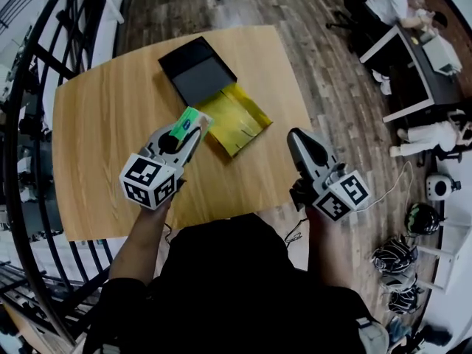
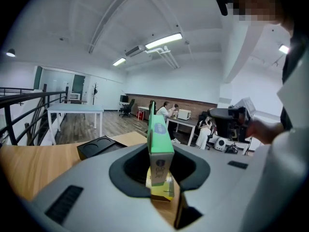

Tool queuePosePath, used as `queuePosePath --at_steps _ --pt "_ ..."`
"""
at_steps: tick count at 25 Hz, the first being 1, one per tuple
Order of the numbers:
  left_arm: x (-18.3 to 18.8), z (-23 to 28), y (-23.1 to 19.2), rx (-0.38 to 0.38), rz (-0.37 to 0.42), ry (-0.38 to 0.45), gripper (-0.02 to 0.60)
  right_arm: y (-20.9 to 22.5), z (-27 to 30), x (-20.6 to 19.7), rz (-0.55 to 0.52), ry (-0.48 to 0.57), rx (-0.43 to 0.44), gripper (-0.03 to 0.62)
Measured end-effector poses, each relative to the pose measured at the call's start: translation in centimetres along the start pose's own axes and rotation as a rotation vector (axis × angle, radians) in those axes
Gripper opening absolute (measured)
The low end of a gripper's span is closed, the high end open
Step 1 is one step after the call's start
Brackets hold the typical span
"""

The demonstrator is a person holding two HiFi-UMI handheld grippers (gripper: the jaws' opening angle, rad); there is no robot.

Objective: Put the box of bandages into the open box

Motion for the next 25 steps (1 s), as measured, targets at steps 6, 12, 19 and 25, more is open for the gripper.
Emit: queuePosePath --at_steps 6,12,19,25 --pt "-1.7 4.8 1.0 -0.028 0.004 -0.084 0.097 3.4 0.7 -0.3 0.042 -0.027 0.016 0.040" --pt "-4.1 8.6 1.9 -0.063 -0.021 -0.159 0.097 5.7 0.7 -0.8 0.073 -0.064 0.020 0.040" --pt "-9.0 12.7 1.3 -0.082 -0.055 -0.270 0.098 8.6 0.6 -2.6 0.109 -0.105 0.007 0.040" --pt "-12.9 15.0 1.8 -0.097 -0.075 -0.370 0.098 10.5 0.5 -3.4 0.139 -0.123 0.019 0.040"
Point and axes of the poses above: the fingertips, and each gripper's own axes: z forward along the fingers, y to its right, x out of its top, the point moved 3 cm from there along -z, backward along the fingers, and after that the axes turned 6 degrees about y, right-handed, at the moved point
